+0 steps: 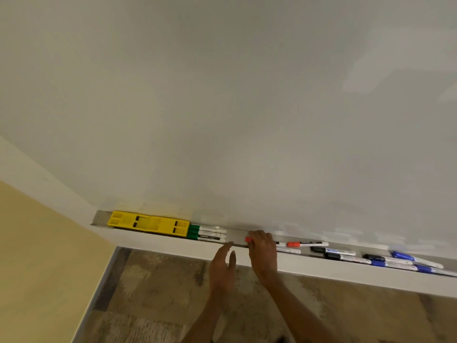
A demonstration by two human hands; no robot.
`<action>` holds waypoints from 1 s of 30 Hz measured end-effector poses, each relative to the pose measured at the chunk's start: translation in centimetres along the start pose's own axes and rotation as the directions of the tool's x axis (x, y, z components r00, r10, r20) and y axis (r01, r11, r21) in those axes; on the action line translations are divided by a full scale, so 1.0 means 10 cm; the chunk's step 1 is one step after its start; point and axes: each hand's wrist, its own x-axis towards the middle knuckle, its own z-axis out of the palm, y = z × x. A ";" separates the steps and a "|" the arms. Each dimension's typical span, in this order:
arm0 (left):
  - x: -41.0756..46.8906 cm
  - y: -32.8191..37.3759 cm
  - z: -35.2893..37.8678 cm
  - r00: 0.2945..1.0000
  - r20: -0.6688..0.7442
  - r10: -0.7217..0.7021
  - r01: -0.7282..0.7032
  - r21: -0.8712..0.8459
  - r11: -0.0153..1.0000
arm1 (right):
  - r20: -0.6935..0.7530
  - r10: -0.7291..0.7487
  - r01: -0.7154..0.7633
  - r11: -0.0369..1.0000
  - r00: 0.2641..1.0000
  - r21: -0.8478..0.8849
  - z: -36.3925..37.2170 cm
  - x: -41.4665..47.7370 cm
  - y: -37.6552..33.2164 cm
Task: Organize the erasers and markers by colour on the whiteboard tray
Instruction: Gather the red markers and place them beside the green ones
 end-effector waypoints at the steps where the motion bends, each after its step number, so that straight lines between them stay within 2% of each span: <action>1: -0.05 0.06 0.08 1.000 0.020 -0.009 0.010 -0.045 0.999 | 0.008 0.013 -0.013 0.998 1.000 -0.064 -0.08 -0.01 0.17; 5: -0.18 0.19 0.29 0.994 0.098 -0.048 0.060 -0.121 0.991 | 0.040 0.012 -0.003 0.972 0.999 -0.236 -0.29 -0.03 0.58; 12: -0.26 0.25 0.55 0.978 0.090 -0.190 0.207 -0.248 0.946 | 0.104 -0.096 0.124 0.941 0.990 -0.316 -0.29 0.01 0.46; 16: -0.20 0.29 0.58 0.945 0.117 -0.305 0.322 -0.491 0.809 | 0.133 -0.127 0.163 0.936 0.983 -0.311 -0.26 -0.02 0.45; 18: -0.17 0.31 0.60 0.938 0.129 -0.321 0.336 -0.556 0.760 | 0.145 -0.154 0.191 0.938 0.977 -0.290 -0.25 -0.03 0.56; 24: -0.17 0.35 0.75 0.927 0.149 -0.345 0.359 -0.617 0.700 | 0.105 -0.088 0.100 0.988 0.991 -0.118 -0.33 0.05 0.80; 26: -0.19 0.36 0.81 0.926 0.157 -0.344 0.366 -0.602 0.710 | 0.076 -0.080 0.087 0.993 0.994 -0.082 -0.37 0.06 0.82; 28: -0.22 0.38 0.86 0.925 0.165 -0.342 0.371 -0.586 0.721 | 0.065 -0.099 0.104 0.991 0.993 -0.079 -0.39 0.05 0.87; 30: -0.23 0.42 0.89 0.919 0.173 -0.355 0.384 -0.606 0.697 | 0.067 -0.178 0.184 0.978 0.982 -0.102 -0.41 0.03 0.92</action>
